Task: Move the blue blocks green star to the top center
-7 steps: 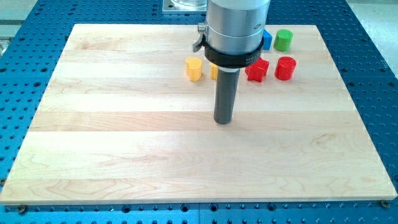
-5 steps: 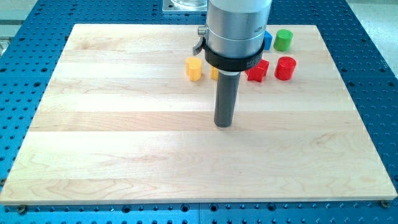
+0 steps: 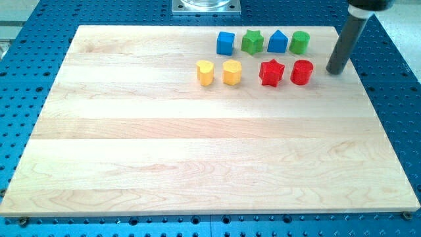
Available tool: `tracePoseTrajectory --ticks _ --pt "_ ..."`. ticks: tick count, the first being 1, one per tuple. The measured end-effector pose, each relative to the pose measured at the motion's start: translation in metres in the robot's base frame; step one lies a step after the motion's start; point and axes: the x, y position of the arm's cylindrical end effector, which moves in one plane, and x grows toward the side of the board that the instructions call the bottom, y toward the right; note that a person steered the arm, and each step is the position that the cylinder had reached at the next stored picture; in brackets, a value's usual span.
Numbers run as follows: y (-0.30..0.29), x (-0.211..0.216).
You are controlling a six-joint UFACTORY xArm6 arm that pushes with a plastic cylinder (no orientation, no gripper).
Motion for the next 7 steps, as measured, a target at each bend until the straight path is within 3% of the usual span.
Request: tracePoseTrajectory --ticks 4,5,7 --pt "-0.014 -0.088" --pt "-0.034 -0.096" --pt "-0.109 -0.062"
